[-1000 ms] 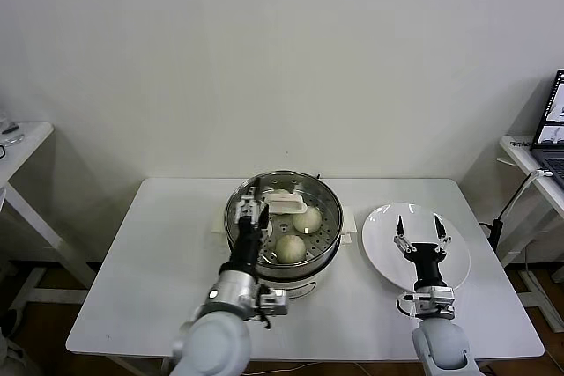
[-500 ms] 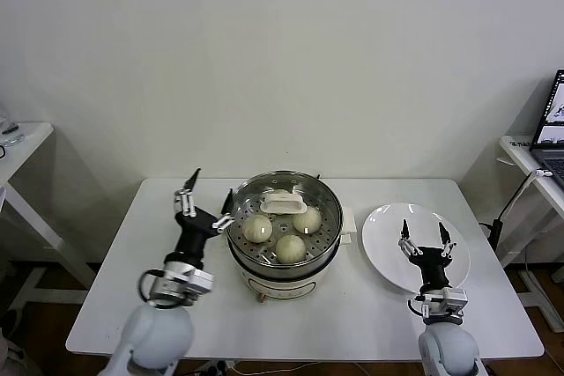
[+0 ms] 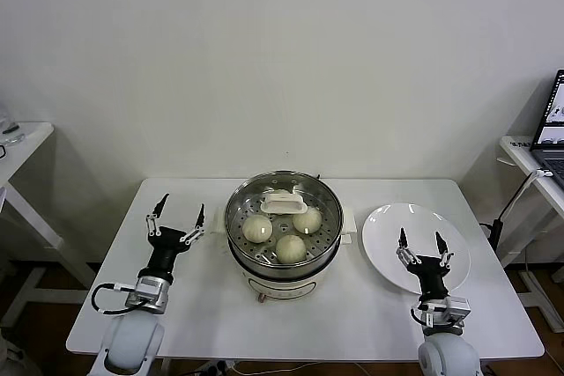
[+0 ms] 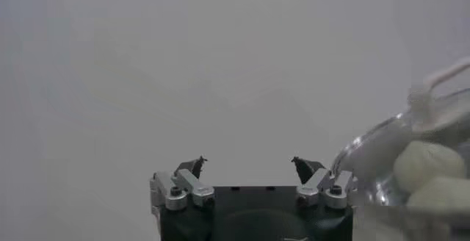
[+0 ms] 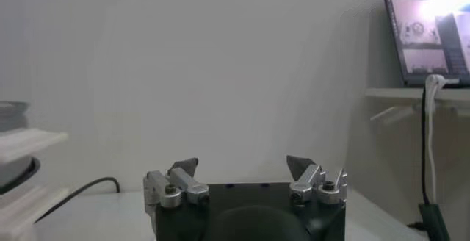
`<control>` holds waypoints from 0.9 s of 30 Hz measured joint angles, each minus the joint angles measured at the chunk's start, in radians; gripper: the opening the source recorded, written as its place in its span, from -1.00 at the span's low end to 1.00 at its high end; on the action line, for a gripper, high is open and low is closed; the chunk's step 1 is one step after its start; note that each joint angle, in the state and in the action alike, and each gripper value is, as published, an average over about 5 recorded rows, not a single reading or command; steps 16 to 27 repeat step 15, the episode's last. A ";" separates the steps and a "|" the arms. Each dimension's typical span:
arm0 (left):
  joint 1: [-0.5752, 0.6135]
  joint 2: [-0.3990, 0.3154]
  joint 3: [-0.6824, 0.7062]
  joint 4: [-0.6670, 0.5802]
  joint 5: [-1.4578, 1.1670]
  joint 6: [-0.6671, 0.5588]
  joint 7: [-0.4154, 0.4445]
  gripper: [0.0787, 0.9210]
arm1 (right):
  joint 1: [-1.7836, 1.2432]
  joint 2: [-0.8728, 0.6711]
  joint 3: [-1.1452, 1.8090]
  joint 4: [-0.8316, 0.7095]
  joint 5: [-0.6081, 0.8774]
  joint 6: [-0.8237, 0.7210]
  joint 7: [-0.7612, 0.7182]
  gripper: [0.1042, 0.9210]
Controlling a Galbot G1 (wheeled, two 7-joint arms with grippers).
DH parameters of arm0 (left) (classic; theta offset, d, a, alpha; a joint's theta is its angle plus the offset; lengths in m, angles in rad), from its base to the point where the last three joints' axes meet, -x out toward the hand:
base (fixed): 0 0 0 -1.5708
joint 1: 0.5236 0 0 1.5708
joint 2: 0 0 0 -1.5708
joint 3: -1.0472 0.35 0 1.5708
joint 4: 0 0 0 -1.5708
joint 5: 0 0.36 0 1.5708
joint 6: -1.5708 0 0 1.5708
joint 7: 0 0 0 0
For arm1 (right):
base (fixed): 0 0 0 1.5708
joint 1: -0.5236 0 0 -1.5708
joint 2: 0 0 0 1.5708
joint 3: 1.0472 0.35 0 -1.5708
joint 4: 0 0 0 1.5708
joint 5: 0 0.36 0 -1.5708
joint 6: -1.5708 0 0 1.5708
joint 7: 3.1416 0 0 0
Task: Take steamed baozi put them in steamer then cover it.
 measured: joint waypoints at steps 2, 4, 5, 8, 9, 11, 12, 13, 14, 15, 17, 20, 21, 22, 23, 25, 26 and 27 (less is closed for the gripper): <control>0.005 -0.001 -0.011 0.015 -0.019 -0.022 0.003 0.77 | -0.008 0.001 0.000 0.006 0.001 0.000 -0.002 0.76; 0.009 -0.002 -0.021 0.029 -0.033 -0.041 0.007 0.77 | -0.015 0.001 0.001 0.011 0.001 -0.001 -0.003 0.76; 0.012 -0.003 -0.025 0.035 -0.038 -0.050 0.009 0.77 | -0.018 0.002 0.002 0.014 0.000 -0.001 -0.003 0.76; 0.018 -0.006 -0.038 0.050 -0.049 -0.077 0.016 0.77 | -0.027 0.004 0.005 0.020 -0.005 0.001 -0.003 0.76; 0.020 -0.006 -0.041 0.055 -0.051 -0.086 0.019 0.77 | -0.030 0.005 0.005 0.022 -0.006 0.001 -0.003 0.76; 0.023 -0.007 -0.046 0.061 -0.054 -0.100 0.023 0.77 | -0.035 0.007 0.005 0.028 -0.010 0.002 -0.003 0.76; 0.025 -0.007 -0.047 0.064 -0.056 -0.107 0.026 0.77 | -0.038 0.007 0.005 0.031 -0.012 0.003 -0.003 0.76; 0.027 -0.007 -0.048 0.066 -0.057 -0.112 0.029 0.77 | -0.041 0.007 0.006 0.033 -0.013 0.003 -0.003 0.76; 0.028 -0.007 -0.048 0.067 -0.057 -0.115 0.030 0.77 | -0.043 0.007 0.006 0.035 -0.014 0.004 -0.003 0.76; 0.029 -0.007 -0.048 0.067 -0.058 -0.118 0.031 0.77 | -0.044 0.007 0.006 0.036 -0.015 0.004 -0.003 0.76; 0.029 -0.007 -0.048 0.067 -0.058 -0.118 0.031 0.77 | -0.044 0.007 0.006 0.036 -0.015 0.004 -0.003 0.76; 0.029 -0.007 -0.048 0.067 -0.058 -0.118 0.031 0.77 | -0.044 0.007 0.006 0.036 -0.015 0.004 -0.003 0.76; 0.029 -0.007 -0.048 0.067 -0.058 -0.118 0.031 0.77 | -0.044 0.007 0.006 0.036 -0.015 0.004 -0.003 0.76; 0.029 -0.007 -0.048 0.067 -0.058 -0.118 0.031 0.77 | -0.044 0.007 0.006 0.036 -0.015 0.004 -0.003 0.76; 0.029 -0.007 -0.048 0.067 -0.058 -0.118 0.031 0.77 | -0.044 0.007 0.006 0.036 -0.015 0.004 -0.003 0.76; 0.029 -0.007 -0.048 0.067 -0.058 -0.118 0.031 0.77 | -0.044 0.007 0.006 0.036 -0.015 0.004 -0.003 0.76; 0.029 -0.007 -0.048 0.067 -0.058 -0.118 0.031 0.77 | -0.044 0.007 0.006 0.036 -0.015 0.004 -0.003 0.76; 0.029 -0.007 -0.048 0.067 -0.058 -0.118 0.031 0.77 | -0.044 0.007 0.006 0.036 -0.015 0.004 -0.003 0.76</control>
